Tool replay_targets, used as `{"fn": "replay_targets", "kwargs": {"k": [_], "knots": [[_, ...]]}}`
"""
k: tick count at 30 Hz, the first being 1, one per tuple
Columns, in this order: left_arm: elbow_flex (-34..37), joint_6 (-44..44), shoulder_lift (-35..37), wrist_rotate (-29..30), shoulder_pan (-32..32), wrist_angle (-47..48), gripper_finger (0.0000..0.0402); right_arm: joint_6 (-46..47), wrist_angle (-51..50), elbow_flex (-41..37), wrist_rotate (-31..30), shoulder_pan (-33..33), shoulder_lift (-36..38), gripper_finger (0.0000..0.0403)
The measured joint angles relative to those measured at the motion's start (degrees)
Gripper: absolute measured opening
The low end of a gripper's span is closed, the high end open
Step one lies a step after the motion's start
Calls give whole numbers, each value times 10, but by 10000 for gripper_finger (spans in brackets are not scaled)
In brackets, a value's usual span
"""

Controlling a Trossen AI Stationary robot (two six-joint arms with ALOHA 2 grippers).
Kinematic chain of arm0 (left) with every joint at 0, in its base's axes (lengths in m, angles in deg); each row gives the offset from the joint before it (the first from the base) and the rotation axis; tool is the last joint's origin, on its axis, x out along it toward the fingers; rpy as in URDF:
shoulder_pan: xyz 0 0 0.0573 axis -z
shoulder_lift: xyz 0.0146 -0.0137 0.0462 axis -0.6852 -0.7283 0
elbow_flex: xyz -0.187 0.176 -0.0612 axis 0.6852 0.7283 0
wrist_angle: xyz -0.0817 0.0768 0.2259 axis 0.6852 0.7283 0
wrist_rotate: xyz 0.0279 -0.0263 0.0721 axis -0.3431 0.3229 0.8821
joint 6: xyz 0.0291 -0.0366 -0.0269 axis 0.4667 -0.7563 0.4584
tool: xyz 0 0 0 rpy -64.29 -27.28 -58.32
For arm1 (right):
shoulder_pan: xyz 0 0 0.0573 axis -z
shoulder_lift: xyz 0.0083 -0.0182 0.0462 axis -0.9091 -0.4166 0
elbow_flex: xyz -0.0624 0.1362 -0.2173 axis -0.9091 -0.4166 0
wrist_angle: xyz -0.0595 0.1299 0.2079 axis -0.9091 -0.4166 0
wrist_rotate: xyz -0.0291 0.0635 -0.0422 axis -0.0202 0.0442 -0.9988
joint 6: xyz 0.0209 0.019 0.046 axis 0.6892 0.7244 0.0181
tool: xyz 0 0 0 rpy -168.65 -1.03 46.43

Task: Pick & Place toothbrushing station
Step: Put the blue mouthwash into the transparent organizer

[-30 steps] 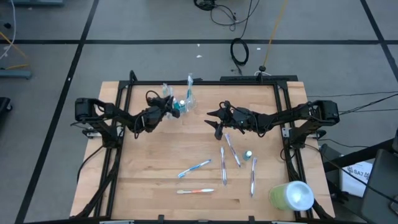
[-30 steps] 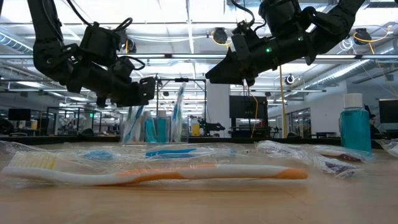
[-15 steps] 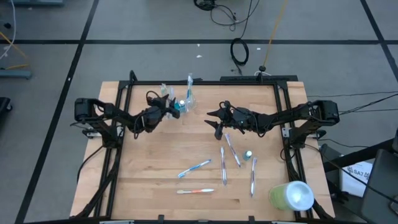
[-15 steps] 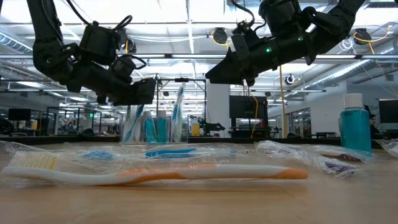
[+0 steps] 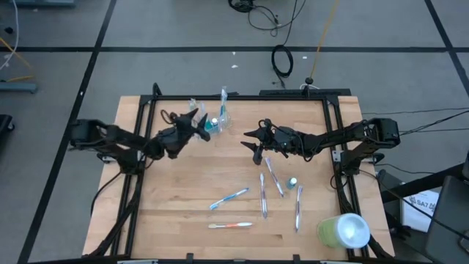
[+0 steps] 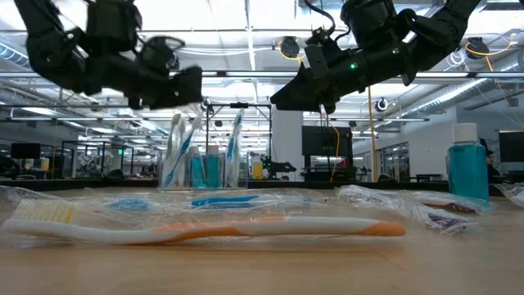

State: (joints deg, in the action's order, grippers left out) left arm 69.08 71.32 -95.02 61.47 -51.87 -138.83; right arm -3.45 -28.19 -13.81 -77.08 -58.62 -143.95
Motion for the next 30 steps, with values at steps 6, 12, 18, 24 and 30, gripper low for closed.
{"fn": "replay_targets", "kwargs": {"k": [6, 12, 18, 24, 30], "knots": [[0, 37, 81, -78, 60, 12, 223, 0, 0, 0, 1, 0, 0, 171], [0, 12, 133, -200, 110, 90, 223, 0, 0, 0, 5, -3, 0, 171], [0, -7, 140, -226, 138, 97, 223, 0, -31, 17, 31, -37, 44, 171], [0, -4, 140, -226, 147, 111, 223, -2, -234, 65, -41, -134, 112, 171], [0, -15, 140, -201, 147, 130, 223, 124, -460, 113, -130, -228, 128, 171]]}}
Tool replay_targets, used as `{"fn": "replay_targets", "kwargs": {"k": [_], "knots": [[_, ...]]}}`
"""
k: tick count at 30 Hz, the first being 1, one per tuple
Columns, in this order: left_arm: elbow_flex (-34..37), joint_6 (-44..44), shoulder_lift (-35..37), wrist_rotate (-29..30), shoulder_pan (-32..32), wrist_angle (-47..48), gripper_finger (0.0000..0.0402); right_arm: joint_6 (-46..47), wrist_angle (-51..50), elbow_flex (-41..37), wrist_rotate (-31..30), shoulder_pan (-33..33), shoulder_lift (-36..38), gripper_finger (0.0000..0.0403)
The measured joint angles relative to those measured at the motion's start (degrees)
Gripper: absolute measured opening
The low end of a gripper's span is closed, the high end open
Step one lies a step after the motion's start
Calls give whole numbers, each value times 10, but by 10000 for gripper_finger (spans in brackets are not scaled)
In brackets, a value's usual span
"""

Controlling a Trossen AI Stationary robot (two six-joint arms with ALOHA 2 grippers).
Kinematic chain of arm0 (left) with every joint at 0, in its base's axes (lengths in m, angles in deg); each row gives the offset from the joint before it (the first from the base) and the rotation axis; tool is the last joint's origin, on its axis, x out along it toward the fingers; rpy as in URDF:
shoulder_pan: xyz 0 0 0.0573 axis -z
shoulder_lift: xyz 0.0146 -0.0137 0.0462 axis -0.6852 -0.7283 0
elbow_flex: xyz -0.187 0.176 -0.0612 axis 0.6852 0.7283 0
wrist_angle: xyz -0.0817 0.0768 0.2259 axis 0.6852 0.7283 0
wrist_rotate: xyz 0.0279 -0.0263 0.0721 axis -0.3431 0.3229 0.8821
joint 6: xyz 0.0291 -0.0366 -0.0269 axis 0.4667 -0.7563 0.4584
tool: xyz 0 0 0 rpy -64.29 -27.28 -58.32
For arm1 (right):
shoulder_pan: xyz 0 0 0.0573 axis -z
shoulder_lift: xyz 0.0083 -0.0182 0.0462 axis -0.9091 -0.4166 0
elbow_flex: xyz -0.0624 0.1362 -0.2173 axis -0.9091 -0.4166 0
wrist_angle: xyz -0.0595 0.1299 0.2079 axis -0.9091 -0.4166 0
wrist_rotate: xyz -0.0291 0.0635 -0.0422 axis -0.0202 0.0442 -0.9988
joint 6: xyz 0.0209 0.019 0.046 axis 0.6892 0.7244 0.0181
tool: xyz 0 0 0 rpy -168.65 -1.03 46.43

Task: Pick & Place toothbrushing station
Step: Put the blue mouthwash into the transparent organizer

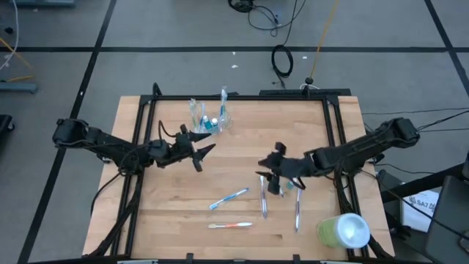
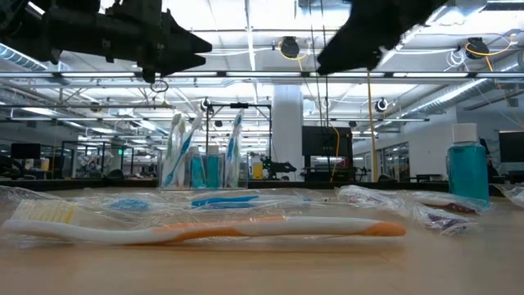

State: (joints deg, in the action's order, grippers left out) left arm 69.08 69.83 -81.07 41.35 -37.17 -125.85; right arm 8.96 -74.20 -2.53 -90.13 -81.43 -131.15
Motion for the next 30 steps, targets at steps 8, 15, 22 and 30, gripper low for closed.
{"fn": "replay_targets", "kwargs": {"k": [8, 15, 22, 30], "knots": [[0, -22, -1, 6, -2, 22, 223, 187, -239, 36, -3, -65, 19, 171], [0, -20, -1, 6, -2, 24, 223, 378, -375, 41, 77, -94, 73, 171], [0, -20, -1, 6, -4, 43, 223, 517, -508, 40, 100, -105, 65, 171], [0, -23, -1, 6, -4, 45, 223, 516, -487, 40, 87, -94, 33, 171]]}}
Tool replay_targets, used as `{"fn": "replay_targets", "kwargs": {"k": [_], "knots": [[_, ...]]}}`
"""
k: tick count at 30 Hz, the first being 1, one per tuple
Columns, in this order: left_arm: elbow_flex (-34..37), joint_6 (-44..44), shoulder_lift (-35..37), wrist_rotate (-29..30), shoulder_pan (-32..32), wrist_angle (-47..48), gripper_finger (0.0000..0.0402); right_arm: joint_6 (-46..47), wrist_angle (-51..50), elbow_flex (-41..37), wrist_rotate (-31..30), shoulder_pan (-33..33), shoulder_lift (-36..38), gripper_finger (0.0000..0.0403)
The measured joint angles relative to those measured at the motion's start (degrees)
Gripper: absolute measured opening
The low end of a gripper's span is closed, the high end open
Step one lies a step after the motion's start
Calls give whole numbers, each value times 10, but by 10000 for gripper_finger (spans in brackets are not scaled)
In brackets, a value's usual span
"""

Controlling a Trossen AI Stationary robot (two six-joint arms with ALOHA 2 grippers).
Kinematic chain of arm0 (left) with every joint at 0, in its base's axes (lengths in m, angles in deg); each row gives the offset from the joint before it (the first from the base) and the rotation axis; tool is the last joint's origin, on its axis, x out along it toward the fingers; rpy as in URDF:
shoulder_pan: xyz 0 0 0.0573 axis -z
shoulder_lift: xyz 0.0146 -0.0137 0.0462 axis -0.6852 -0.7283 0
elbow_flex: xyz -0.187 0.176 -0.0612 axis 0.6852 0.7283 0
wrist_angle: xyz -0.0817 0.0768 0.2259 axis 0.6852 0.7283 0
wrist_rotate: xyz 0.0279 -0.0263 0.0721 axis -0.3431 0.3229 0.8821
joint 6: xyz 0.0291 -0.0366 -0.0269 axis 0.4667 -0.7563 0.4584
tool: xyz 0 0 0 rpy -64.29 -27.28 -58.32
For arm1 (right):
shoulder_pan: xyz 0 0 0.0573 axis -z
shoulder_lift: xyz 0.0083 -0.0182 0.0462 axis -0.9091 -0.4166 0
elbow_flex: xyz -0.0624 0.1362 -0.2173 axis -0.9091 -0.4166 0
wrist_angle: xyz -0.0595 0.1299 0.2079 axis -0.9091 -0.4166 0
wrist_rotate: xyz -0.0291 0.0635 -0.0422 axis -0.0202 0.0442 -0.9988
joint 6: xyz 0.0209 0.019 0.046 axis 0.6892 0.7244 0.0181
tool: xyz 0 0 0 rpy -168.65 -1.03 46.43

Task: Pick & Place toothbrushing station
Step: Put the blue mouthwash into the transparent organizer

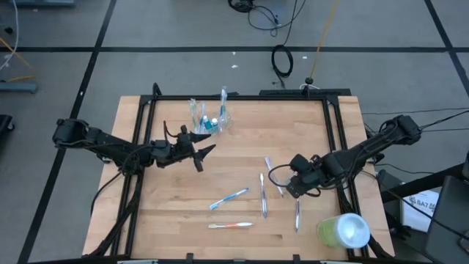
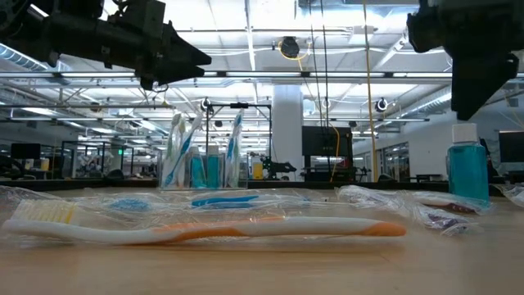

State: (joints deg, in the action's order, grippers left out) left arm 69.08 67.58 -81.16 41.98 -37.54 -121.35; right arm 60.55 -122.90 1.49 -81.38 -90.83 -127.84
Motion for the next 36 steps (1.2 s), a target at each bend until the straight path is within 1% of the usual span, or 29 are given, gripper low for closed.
{"fn": "replay_targets", "kwargs": {"k": [3, 15, 21, 26, 29, 34, 36], "knots": [[0, 0, 0, 0, 0, 1, 223, 1, 6, 0, 14, 0, -12, 171], [0, -1, 0, 0, 0, 4, 223, 4, 20, -1, 16, 0, -43, 171], [0, -2, 0, 0, 0, 5, 223, 2, 37, -31, 15, 0, -44, 171], [0, -2, 0, 0, 0, 8, 223, 1, 54, -40, 13, 0, -43, 169], [0, -2, 0, 0, 0, 8, 223, 1, 54, -44, 13, 0, -43, 153], [0, -2, 0, 0, 0, 8, 223, 4, 72, -55, 10, 0, -43, 104], [0, -2, 0, 0, 0, 8, 223, 3, 79, -57, 10, 0, -43, 91]]}}
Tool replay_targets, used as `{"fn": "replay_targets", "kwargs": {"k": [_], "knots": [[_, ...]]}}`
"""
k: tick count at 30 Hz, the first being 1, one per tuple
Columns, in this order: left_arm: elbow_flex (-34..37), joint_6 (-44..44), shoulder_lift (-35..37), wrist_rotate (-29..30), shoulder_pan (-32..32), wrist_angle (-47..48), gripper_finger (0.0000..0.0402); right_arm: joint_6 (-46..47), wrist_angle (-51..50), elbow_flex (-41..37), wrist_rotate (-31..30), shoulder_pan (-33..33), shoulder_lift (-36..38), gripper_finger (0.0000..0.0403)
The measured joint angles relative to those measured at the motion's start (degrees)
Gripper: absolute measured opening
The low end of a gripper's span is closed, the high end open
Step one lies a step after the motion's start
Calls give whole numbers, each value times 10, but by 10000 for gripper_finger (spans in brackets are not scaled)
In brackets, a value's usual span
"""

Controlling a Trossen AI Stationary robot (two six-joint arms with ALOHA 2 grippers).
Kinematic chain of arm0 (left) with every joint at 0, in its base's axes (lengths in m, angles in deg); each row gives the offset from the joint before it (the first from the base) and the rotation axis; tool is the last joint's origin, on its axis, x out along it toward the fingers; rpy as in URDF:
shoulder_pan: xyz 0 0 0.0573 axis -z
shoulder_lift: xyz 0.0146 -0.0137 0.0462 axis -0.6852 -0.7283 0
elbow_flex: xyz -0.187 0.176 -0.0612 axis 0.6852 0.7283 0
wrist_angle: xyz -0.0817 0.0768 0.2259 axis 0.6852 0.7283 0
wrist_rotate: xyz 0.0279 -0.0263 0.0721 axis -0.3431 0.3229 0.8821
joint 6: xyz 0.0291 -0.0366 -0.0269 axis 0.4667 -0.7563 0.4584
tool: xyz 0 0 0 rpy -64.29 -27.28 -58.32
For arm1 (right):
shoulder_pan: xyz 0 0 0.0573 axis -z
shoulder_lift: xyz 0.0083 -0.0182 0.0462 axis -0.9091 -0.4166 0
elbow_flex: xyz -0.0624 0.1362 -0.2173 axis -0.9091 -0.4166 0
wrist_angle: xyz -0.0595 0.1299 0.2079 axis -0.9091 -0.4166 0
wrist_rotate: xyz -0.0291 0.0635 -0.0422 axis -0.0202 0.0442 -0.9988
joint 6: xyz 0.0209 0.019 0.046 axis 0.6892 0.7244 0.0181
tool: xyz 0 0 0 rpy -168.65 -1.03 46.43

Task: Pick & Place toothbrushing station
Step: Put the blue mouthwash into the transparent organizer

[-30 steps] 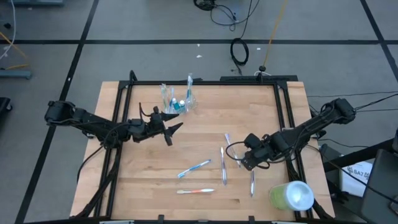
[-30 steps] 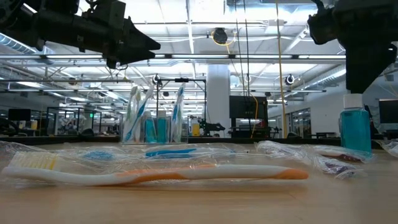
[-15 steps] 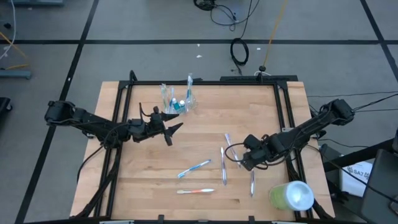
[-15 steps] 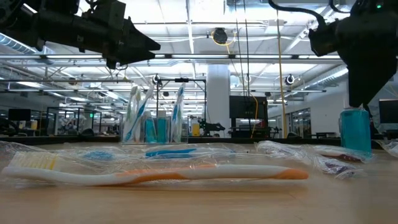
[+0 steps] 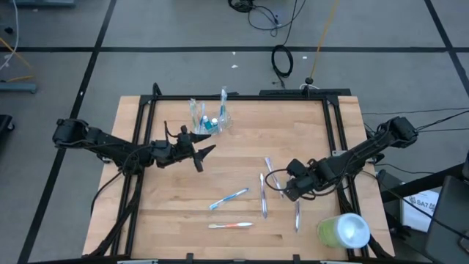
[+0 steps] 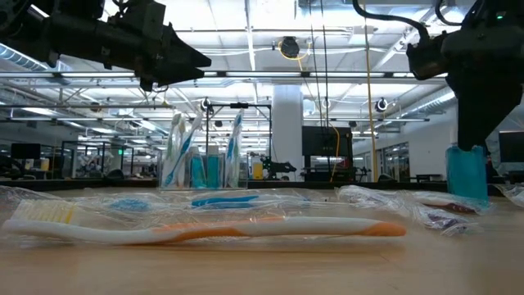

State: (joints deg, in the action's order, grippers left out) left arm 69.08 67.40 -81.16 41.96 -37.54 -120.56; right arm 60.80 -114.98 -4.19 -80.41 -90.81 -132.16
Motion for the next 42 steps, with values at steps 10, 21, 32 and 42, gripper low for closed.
{"fn": "replay_targets", "kwargs": {"k": [10, 21, 32, 42], "knots": [[0, -6, 0, -1, 0, 0, 223, -127, 112, -1, -27, 22, 0, 108], [-7, 72, 0, -195, -61, 17, 223, -568, 387, -1, -10, 129, -22, 93], [-272, 94, -79, -375, -124, 498, 223, -673, 457, 0, 84, 209, -110, 93], [-319, 77, -222, -436, -112, 443, 223, -701, 505, 0, 94, 213, -108, 93]]}}
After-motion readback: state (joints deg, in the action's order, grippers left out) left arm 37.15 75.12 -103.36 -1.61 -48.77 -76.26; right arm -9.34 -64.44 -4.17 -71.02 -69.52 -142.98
